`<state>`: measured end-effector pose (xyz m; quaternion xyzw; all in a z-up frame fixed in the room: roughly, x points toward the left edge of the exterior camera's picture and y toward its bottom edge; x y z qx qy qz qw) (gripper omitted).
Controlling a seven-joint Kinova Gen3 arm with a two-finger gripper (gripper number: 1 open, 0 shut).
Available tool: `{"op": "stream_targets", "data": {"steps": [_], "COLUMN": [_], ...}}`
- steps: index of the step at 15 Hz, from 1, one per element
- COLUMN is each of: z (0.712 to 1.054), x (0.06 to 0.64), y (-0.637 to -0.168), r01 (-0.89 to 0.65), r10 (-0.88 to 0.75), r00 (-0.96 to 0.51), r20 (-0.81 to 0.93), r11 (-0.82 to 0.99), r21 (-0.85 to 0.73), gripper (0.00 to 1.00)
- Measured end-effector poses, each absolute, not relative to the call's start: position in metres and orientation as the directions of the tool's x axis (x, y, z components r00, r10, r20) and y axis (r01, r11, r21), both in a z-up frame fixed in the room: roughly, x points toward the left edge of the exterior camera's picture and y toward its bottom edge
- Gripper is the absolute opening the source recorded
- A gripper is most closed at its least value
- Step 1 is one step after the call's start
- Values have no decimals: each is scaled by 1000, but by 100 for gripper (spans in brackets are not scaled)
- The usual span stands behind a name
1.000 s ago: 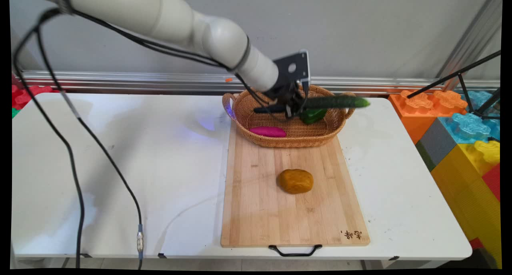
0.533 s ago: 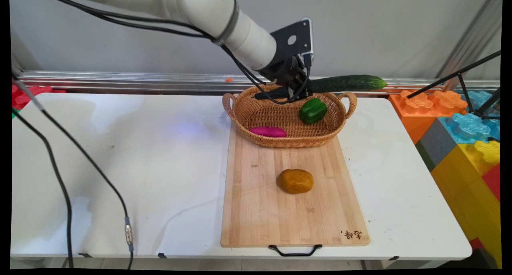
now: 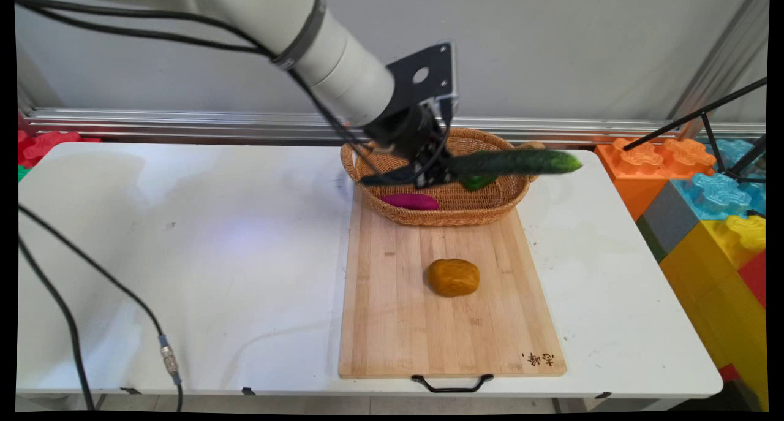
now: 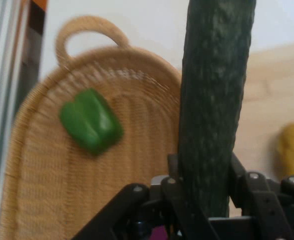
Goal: Place the picked object on the cutting board
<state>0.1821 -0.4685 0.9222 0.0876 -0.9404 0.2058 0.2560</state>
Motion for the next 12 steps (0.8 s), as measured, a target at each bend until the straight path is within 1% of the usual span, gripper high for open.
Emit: {"op": "stream_targets", "data": {"steps": [5,8,12], "z": [901,887,856], "x": [190,192,186], "y": [-435,-425,-421], "r01": [-284,-291,-316], "r10": [-117,-137,-168], "r00": [-870,-875,-875], "r20": [479,464,455], "r11": [913,916,908], "r21": [-292,-278,-273], "gripper": [0,0,0]}}
